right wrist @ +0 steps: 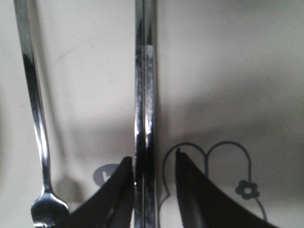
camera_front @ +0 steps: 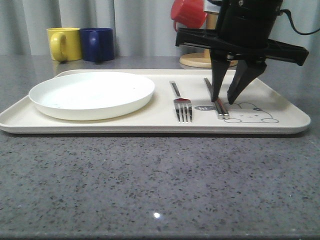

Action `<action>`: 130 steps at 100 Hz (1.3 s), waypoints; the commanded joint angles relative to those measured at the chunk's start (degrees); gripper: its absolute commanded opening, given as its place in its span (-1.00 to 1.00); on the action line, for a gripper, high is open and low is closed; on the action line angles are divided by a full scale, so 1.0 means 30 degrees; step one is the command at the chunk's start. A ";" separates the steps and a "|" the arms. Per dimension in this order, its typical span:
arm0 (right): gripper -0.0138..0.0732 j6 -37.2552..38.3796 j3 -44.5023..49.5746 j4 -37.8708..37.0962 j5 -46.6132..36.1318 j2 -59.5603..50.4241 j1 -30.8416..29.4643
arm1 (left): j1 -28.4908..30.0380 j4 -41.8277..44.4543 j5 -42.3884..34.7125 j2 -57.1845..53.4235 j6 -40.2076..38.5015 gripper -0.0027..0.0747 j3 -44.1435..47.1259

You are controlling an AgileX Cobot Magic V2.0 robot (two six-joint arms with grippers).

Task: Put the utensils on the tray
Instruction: 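Place the chopsticks on the tray beside the fork and release, then move the right gripper back to the spoon and grasp it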

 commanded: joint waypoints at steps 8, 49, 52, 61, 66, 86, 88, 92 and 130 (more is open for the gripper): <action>0.20 -0.0031 -0.0702 -0.0830 -0.0400 -0.1354 0.0004 | -0.0165 -0.0070 -0.1451 0.0216 -0.0148 -0.98 -0.0434; 0.19 -0.8720 -0.0702 -0.1466 0.2262 -0.4514 -0.2381 | -0.0165 -0.0070 -0.1451 0.0216 -0.0148 -0.98 -0.0434; 0.19 -0.9038 -0.0702 -0.1506 0.2572 -0.4562 -0.2812 | -0.0165 -0.0070 -0.1451 0.0216 -0.0148 -0.98 -0.0434; 0.19 -0.9294 -0.0702 -0.1665 0.3153 -0.4675 -0.4454 | -0.0165 -0.0070 -0.1451 0.0216 -0.0148 -0.98 -0.0434; 0.19 -0.9294 -0.0702 -0.1702 0.3416 -0.4675 -0.5500 | -0.0165 -0.0070 -0.1451 0.0216 -0.0148 -0.98 -0.0434; 0.19 -0.9294 -0.0702 -0.1890 0.3547 -0.4642 -0.9929 | -0.0165 -0.0070 -0.1451 0.0216 -0.0148 -0.98 -0.0434; 0.19 -0.9294 -0.0702 -0.1890 0.3547 -0.4603 -1.0340 | -0.0165 -0.0070 -0.1451 0.0216 -0.0148 -0.98 -0.0434; 0.19 -0.9294 -0.0702 -0.1890 0.3509 -0.4519 -1.0979 | -0.0165 -0.0070 -0.1451 0.0216 -0.0148 -0.98 -0.0434; 0.19 -0.9642 -0.0702 -0.3068 0.1184 -0.2849 -1.4155 | -0.0165 -0.0070 -0.1451 0.0216 -0.0148 -0.98 -0.0434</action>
